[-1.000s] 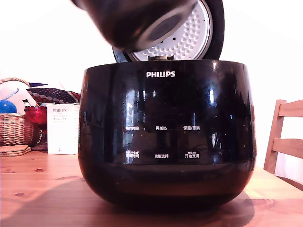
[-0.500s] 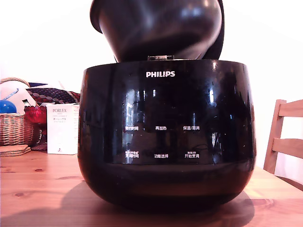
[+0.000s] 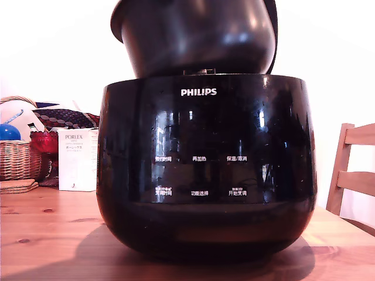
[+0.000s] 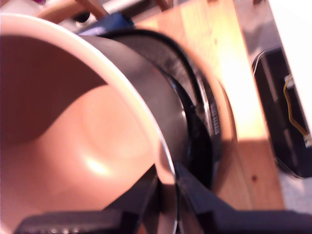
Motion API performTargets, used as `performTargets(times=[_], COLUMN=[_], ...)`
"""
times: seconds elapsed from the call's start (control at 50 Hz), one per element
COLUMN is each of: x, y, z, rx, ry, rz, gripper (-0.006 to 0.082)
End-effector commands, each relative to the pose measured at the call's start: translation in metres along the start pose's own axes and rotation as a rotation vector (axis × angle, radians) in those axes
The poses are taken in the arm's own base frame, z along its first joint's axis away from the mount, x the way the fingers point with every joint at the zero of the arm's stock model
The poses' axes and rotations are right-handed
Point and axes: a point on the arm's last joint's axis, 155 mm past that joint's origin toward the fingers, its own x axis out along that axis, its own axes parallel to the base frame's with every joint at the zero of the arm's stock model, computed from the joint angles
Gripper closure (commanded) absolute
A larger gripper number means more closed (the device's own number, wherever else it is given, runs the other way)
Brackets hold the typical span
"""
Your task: Place the pot you are holding inside the rice cooker
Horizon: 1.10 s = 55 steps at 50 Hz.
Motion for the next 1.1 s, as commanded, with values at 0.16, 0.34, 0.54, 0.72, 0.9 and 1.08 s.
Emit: performTargets(times=[0.16,0.34,0.54,0.72,0.9,1.08], x=[0.009,0.02,0.03,0.036,0.041,0.046], y=[0.011,0.007,-0.001,-0.006,-0.01,-0.014], z=[0.001,-0.004,-0.009,-0.01,-0.01,-0.008], rx=[0.097,0.178,0.186,0.192,0.202,0.203], ry=[0.037,0.085,0.118,0.133,0.142,0.135], rz=[0.022,-0.004,-0.053,-0.079,-0.099,-0.12], gripper=[0.0791,0.0791,0.0791,0.0791,0.0791,0.0791])
